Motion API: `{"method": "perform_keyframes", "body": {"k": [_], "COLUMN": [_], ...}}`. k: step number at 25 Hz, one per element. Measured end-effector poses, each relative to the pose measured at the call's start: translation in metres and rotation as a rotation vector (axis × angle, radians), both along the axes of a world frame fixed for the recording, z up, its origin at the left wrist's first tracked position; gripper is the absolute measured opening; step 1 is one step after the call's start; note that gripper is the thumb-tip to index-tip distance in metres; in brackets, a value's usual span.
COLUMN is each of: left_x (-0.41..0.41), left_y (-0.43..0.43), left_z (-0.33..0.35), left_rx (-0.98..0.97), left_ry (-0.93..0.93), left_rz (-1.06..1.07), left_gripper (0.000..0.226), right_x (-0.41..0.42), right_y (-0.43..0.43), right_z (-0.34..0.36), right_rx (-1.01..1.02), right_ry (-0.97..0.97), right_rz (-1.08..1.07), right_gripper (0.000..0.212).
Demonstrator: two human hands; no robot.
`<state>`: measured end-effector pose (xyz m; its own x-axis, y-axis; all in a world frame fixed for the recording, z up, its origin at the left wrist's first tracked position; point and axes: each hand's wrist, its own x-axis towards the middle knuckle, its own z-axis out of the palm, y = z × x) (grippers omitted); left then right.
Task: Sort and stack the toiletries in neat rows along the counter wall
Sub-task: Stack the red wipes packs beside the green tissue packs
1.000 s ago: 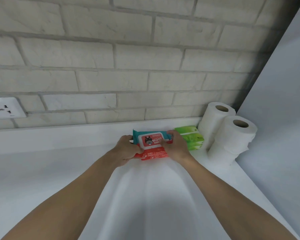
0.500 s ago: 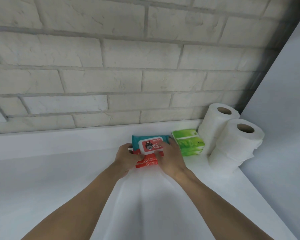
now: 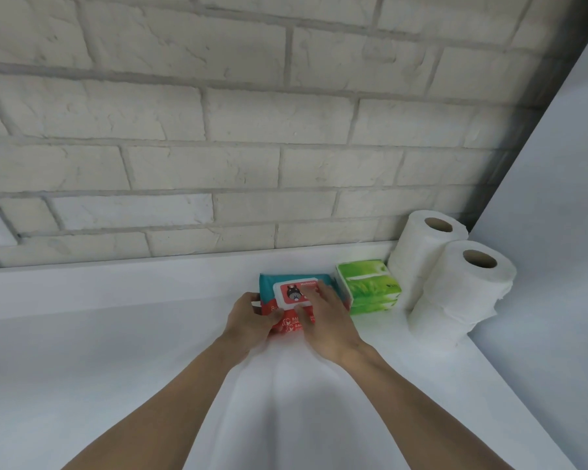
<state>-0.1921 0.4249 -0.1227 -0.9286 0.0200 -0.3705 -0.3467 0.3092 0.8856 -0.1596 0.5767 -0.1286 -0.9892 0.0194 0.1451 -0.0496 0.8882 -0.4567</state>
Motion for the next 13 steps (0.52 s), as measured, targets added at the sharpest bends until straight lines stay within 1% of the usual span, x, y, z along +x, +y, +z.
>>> {"method": "perform_keyframes", "body": {"k": [7,11,13], "left_x": [0.005,0.011,0.017], "left_y": [-0.009,-0.03,-0.045], "left_z": [0.007,0.012,0.014], "left_rx": [-0.066,-0.102,-0.14], "left_ry": [0.017,0.076,0.121], "left_rz": [-0.01,-0.047,-0.074], "left_gripper": [0.047,0.042,0.041], "right_x": [-0.003,0.004,0.011], "right_y": [-0.002,-0.013,-0.023], "right_z": [0.006,0.015,0.021], "right_rx": [0.059,0.119,0.112], "right_ry": [-0.062,-0.108,-0.117], "right_rz": [-0.024,0.012,0.03], "right_gripper": [0.044,0.049,0.048]}}
